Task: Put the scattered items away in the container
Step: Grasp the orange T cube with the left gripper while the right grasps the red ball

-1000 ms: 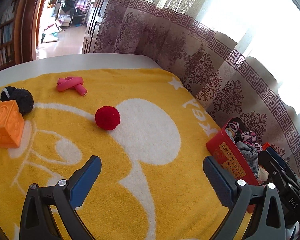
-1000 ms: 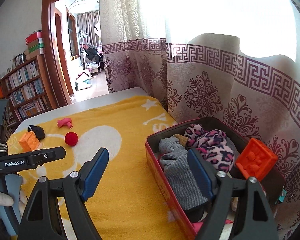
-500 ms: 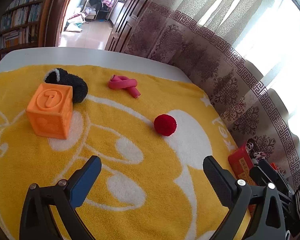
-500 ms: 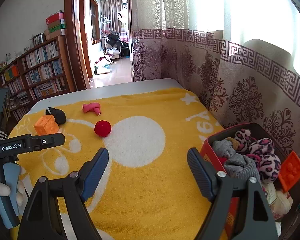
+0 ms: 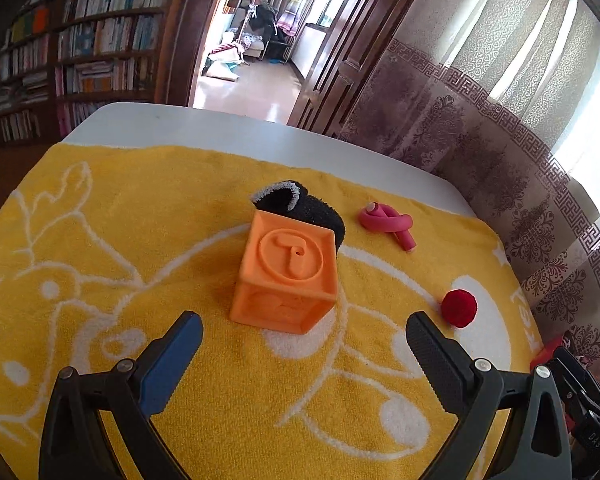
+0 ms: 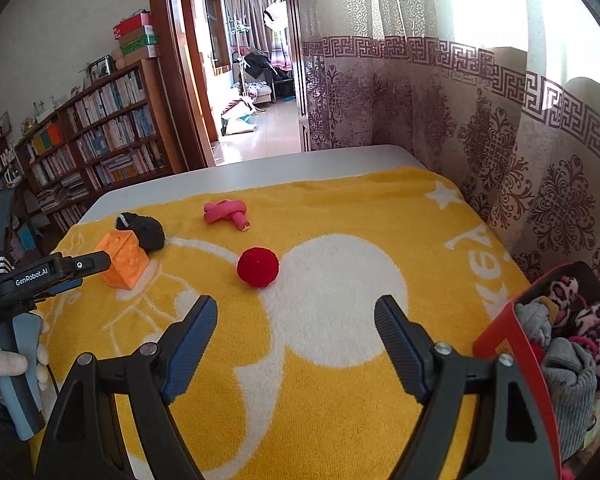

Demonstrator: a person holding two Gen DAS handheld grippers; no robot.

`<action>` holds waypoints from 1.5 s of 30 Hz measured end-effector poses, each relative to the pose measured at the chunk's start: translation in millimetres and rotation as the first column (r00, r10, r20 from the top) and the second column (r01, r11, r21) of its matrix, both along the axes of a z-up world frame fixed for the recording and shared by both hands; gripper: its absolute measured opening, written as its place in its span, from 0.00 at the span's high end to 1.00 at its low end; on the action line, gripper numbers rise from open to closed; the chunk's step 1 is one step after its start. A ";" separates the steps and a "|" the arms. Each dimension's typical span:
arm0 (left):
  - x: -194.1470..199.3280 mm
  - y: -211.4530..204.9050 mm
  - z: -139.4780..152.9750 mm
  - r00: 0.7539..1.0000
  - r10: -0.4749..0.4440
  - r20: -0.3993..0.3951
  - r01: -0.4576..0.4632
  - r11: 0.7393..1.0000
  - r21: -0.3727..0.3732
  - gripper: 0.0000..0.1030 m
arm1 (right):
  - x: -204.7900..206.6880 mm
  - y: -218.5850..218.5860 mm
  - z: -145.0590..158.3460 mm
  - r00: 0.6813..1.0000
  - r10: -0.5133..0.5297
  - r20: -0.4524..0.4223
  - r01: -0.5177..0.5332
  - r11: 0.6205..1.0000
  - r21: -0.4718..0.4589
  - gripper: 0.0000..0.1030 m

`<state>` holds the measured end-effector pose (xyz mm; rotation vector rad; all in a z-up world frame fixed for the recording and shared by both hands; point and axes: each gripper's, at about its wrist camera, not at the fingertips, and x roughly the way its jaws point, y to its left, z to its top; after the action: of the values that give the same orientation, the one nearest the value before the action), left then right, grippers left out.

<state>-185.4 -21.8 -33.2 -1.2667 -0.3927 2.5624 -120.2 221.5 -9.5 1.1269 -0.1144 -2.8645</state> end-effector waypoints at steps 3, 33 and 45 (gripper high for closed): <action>-3.6 2.7 -5.5 1.000 0.008 -0.014 -0.009 0.999 -0.050 0.00 | -5.7 -9.9 -15.0 0.999 0.030 0.041 -0.030 1.000 0.000 0.19; -23.0 -4.0 -25.0 1.000 0.008 -0.002 -0.008 1.000 -0.015 0.43 | -13.8 -31.6 -65.7 0.962 0.119 0.245 -0.137 0.989 0.059 0.00; -17.8 -1.1 -14.6 1.000 -0.024 -0.016 0.025 0.999 0.026 0.44 | -59.6 -27.1 -38.1 0.974 0.072 0.215 -0.079 0.997 0.022 0.18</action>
<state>-203.2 -22.9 -47.8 -1.2332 -0.4041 2.5369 -179.8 194.4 -47.7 1.4119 -0.0376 -2.6796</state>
